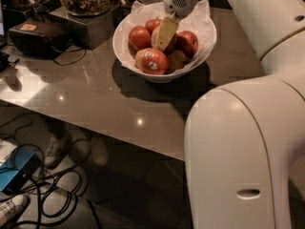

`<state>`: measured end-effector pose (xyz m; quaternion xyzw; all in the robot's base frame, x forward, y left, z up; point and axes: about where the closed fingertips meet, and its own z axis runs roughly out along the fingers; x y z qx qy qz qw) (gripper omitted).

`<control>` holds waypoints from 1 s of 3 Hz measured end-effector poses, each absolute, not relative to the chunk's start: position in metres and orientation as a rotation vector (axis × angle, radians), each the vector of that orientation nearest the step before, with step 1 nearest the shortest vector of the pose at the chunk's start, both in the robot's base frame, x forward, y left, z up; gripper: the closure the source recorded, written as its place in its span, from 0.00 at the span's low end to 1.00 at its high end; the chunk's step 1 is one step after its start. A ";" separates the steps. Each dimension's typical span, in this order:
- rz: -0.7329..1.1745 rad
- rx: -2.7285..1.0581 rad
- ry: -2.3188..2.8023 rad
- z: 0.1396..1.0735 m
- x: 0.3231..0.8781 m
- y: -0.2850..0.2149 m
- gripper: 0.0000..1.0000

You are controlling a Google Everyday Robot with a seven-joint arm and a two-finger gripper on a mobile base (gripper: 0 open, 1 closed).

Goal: Pick apple from white bowl

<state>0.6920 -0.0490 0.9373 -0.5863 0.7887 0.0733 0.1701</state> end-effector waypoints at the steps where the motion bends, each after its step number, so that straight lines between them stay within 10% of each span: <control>1: 0.208 -1.666 2.241 0.937 0.692 -0.049 0.80; 3: 0.159 -1.628 2.223 0.961 0.688 -0.046 1.00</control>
Offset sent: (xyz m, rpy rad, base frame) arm 0.0000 0.0000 0.0000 0.0000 0.0000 0.0000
